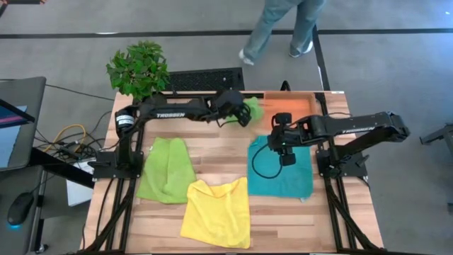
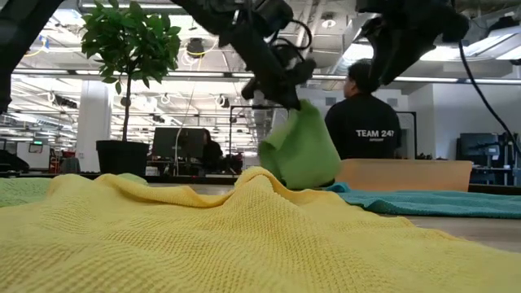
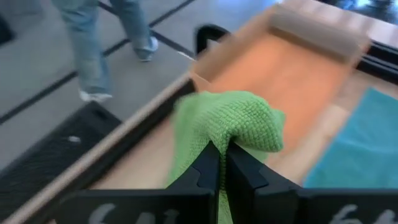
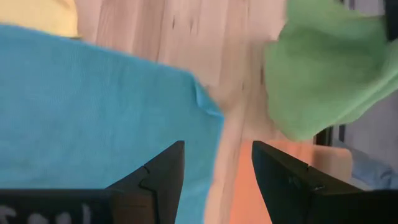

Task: Fold microfiber towels
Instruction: Put the green microfiber towel into the orange bin

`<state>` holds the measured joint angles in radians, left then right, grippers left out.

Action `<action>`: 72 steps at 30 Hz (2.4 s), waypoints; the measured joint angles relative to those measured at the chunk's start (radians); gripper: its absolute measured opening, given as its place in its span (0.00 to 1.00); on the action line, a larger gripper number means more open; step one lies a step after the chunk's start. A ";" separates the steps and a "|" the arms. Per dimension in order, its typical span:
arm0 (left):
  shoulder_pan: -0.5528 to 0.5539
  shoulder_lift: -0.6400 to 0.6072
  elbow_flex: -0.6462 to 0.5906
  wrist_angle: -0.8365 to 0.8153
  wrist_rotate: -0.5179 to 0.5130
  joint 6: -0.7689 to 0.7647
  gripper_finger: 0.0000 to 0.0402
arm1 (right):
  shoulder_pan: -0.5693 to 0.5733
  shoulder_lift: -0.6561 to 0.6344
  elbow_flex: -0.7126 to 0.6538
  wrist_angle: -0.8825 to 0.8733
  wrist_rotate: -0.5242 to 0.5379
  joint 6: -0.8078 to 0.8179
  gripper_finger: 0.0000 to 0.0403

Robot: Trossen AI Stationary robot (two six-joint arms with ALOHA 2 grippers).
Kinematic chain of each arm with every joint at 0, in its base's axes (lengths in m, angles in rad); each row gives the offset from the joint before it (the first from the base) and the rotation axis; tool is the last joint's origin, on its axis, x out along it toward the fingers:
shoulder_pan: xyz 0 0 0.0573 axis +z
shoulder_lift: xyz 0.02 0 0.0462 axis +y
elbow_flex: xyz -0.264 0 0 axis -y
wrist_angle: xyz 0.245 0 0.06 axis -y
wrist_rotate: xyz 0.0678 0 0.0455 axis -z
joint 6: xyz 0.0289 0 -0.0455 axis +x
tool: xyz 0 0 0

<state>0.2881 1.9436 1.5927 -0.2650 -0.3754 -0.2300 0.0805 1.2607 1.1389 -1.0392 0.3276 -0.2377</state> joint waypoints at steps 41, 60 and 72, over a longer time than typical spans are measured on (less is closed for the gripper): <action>0.070 0.186 0.150 0.274 0.186 -0.335 0.00 | 0.186 -0.085 0.001 -0.122 0.079 0.143 0.53; 0.076 0.186 0.177 0.276 0.283 -0.257 0.00 | 0.186 -0.085 0.001 -0.157 0.172 0.216 0.53; 0.110 0.185 0.362 -0.004 0.435 -0.082 0.00 | 0.195 -0.135 0.001 -0.185 0.284 0.274 0.53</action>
<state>0.3977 2.1288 1.9547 -0.2690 0.0594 -0.3124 0.2756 1.1257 1.1397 -1.2237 0.6113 0.0367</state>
